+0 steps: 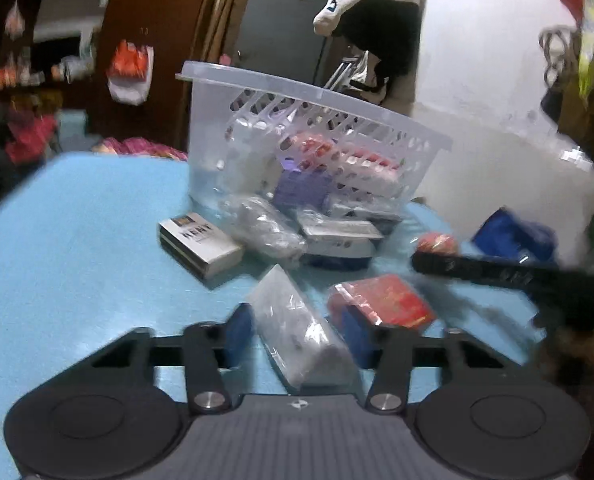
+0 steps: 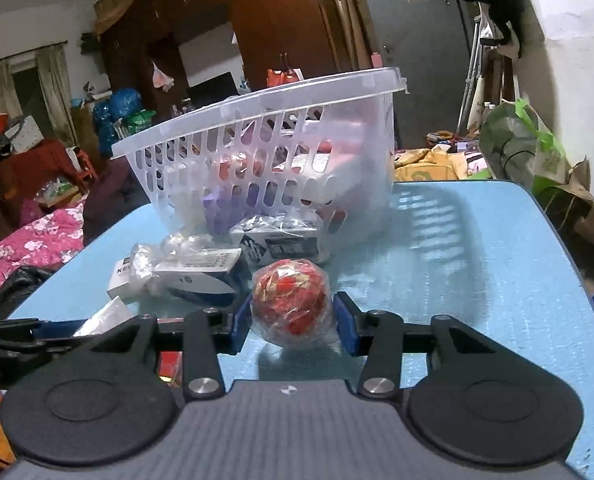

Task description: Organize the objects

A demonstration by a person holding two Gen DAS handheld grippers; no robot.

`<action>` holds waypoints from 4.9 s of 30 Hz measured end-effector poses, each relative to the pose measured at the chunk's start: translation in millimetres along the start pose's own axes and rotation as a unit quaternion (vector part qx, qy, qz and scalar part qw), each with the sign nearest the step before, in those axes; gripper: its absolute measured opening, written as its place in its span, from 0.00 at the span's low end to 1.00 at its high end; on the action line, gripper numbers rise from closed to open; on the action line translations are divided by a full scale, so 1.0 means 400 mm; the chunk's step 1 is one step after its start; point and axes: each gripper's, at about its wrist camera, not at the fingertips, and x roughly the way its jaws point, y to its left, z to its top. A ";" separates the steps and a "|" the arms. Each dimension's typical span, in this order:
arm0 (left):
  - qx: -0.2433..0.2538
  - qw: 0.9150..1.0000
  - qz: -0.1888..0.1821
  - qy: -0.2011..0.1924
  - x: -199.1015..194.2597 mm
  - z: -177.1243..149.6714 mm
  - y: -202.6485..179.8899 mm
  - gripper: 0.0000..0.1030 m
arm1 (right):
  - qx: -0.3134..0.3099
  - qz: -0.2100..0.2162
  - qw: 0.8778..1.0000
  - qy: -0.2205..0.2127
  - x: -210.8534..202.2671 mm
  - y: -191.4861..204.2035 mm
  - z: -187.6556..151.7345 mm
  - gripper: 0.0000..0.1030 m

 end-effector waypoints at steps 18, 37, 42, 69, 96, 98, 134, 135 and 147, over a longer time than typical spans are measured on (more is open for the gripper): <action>0.044 0.998 0.020 -0.043 -0.026 -0.053 -0.029 0.53 | 0.010 0.019 1.000 -0.016 -0.004 -0.010 -0.006 0.47; 0.055 0.978 -0.034 -0.198 -0.144 0.184 0.004 0.39 | -0.011 0.062 0.976 -0.207 -0.163 0.034 0.035 0.47; 0.065 0.980 0.002 -0.186 -0.049 0.458 -0.011 0.39 | -0.123 0.003 0.969 -0.213 -0.127 0.150 0.286 0.47; 0.153 0.987 0.041 0.016 0.110 0.186 0.087 0.91 | -0.038 0.034 0.999 -0.004 0.000 0.189 -0.046 1.00; 0.064 0.990 -0.087 -0.087 -0.020 0.066 0.081 0.67 | -0.054 0.043 0.996 -0.049 -0.010 0.194 -0.097 0.62; 0.064 0.988 -0.092 -0.104 -0.029 0.060 0.084 0.67 | -0.051 0.041 0.997 -0.049 -0.007 0.193 -0.095 0.62; 0.013 0.976 -0.113 -0.186 -0.080 0.302 0.079 0.67 | -0.120 0.037 0.970 -0.208 -0.151 0.199 0.190 0.62; 0.011 0.980 -0.101 -0.173 -0.060 0.349 0.070 0.67 | -0.134 0.025 0.969 -0.204 -0.132 0.201 0.242 0.62; 0.013 0.996 -0.009 -0.086 0.105 0.452 0.061 0.88 | -0.144 -0.059 0.976 -0.150 0.014 0.155 0.351 1.00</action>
